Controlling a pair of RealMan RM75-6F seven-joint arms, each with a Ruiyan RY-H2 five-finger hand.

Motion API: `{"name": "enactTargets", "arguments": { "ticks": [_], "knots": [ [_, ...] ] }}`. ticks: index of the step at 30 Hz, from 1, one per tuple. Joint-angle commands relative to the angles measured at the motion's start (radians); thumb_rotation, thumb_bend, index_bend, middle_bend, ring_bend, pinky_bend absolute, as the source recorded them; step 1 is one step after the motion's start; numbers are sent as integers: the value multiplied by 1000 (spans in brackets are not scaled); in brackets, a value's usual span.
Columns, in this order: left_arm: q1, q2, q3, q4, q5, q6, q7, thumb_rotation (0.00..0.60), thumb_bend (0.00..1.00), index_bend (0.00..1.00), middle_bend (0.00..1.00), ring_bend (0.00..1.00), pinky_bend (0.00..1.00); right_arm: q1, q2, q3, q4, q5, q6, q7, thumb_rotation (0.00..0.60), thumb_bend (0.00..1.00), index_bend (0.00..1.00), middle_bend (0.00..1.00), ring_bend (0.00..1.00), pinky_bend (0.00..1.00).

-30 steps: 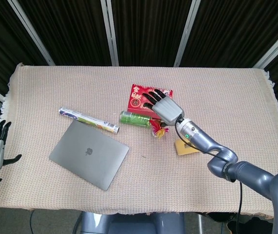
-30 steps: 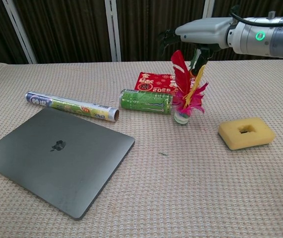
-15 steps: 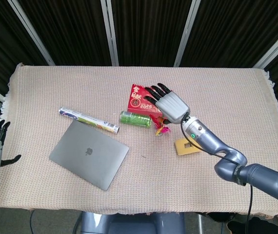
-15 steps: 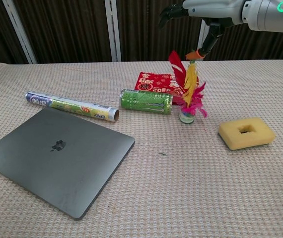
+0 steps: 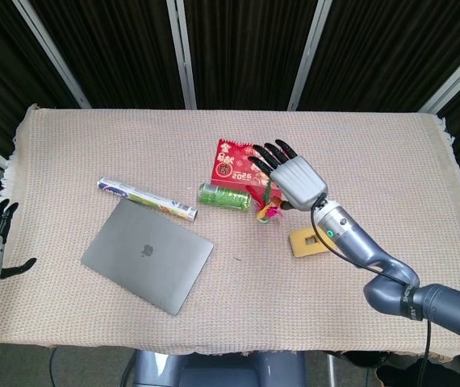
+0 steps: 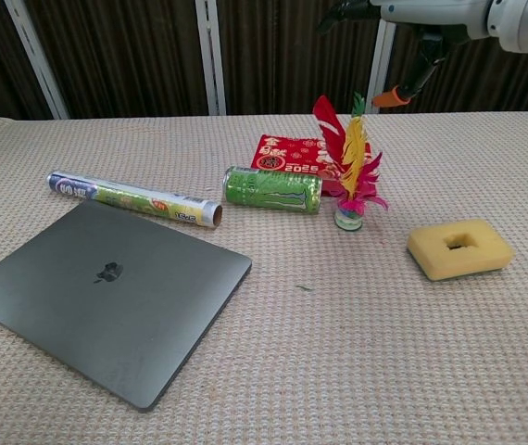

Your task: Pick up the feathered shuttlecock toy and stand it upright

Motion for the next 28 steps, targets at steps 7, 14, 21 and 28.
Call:
{"name": "enactTargets", "arguments": {
  "ticks": [7,14,21,28],
  "knots": [
    [4,5,-5,2,12,19,-25,600,44,0,0,0,0,-158,224,22,-253,83,200,-120,600,71,15,0,0,0],
    [9,5,6,0,55,47,-48,600,44,0,0,0,0,-422,333,-113,-390,93,438,-173,600,70,0,0,0,0],
    [21,10,20,-38,111,95,-49,600,40,0,0,0,0,-663,240,-254,-320,61,669,-154,600,69,0,0,0,0],
    [39,4,37,-100,142,137,20,600,40,0,0,0,0,-791,123,-292,-187,9,827,-129,600,68,0,0,0,0]
  ]
}}
